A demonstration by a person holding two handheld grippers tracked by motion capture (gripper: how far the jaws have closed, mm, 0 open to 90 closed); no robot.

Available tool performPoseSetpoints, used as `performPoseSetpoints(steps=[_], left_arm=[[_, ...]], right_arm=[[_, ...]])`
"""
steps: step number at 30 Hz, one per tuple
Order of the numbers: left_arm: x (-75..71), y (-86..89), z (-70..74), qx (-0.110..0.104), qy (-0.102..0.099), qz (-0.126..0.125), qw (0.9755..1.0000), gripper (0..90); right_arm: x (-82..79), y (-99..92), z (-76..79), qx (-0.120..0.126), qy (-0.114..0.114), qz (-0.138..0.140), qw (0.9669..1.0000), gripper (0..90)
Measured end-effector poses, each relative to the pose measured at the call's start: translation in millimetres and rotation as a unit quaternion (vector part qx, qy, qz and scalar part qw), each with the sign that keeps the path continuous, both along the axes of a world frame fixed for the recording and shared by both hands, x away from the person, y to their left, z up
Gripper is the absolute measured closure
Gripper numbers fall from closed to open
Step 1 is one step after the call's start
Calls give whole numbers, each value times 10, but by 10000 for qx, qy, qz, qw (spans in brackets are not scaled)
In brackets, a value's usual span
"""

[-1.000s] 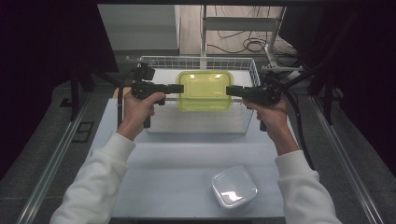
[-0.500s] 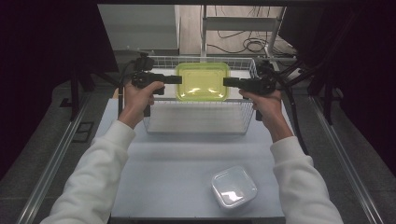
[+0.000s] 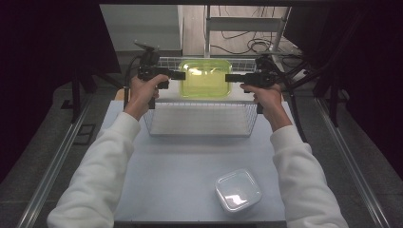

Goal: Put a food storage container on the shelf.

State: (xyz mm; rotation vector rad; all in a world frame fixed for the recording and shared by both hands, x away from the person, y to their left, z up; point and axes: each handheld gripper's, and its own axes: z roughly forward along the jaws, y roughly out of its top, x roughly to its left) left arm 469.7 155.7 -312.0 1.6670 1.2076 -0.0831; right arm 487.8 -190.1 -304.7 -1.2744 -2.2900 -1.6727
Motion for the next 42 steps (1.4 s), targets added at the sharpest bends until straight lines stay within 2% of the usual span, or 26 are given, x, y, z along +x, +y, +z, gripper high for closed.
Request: performPoseSetpoints(steps=[4, 5, 9, 13, 16, 17, 20, 21, 22, 28, 35, 38, 39, 42], left_arm=[[50, 13, -46, -53, 90, 7, 9999, 793], [64, 23, -50, -71, 101, 24, 9999, 793], [133, 40, -53, -132, 175, 105, 9997, 789], [180, 41, -68, -167, 260, 188, 9993, 784], [211, 45, -92, -227, 318, 245, 9989, 781], [254, 51, -120, -351, 408, 294, 9981, 778], [297, 58, -150, -441, 494, 357, 9972, 769], [325, 60, -180, -546, 529, 400, 9963, 764], [355, 58, -210, -626, 588, 468, 9952, 762], [414, 68, -269, -748, 708, 552, 9931, 741], [415, 56, -294, -814, 644, 630, 9926, 725], [402, 34, -291, -776, 604, 697, 9927, 708], [398, 21, -284, -711, 558, 694, 9935, 702], [393, 19, -271, -780, 464, 713, 9933, 612]], right_arm=[[52, 18, -45, -51, 157, -31, 9999, 764], [85, 17, -69, 44, 210, -32, 9998, 764], [144, 39, -89, 65, 390, -101, 9992, 765], [181, 102, -74, -156, 494, -331, 9981, 762], [222, 125, -86, -79, 676, -501, 9964, 752], [236, 130, -91, -47, 728, -550, 9958, 749], [257, 133, -102, 9, 833, -619, 9946, 745], [296, 125, -132, 131, 1030, -713, 9920, 737], [308, 126, -142, 159, 1075, -740, 9913, 732], [373, 137, -184, 312, 1315, -938, 9864, 716], [377, 142, -212, 453, 1356, -1085, 9838, 706], [372, 141, -224, 532, 1379, -1125, 9826, 689], [370, 141, -227, 564, 1381, -1139, 9822, 667], [365, 152, -238, 723, 1398, -1105, 9813, 560]])
